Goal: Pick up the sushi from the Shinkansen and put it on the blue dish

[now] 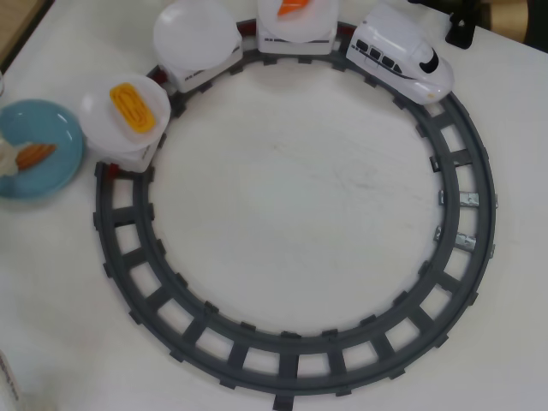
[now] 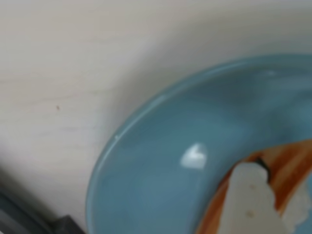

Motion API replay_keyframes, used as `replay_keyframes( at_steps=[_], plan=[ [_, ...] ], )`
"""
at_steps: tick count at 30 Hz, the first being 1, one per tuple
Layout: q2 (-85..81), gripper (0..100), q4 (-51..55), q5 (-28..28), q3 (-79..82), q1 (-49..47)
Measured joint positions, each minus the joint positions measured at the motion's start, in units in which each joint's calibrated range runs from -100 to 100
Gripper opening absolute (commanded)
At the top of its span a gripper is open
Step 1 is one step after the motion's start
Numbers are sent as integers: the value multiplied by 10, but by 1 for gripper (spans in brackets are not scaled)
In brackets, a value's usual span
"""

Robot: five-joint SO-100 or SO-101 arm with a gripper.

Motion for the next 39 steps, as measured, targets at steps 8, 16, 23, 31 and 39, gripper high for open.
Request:
replay_keyframes(
  at_steps=[8,16,23,31,39],
  plan=[
    [-54,20,2,-28,-14,-1],
    [-247,20,34,-67,16,-7],
    [-424,20,13,-162,94,-53],
    [-604,20,-92,-300,282,-83],
    [-745,20,-265,-335,627,-138]
  ],
)
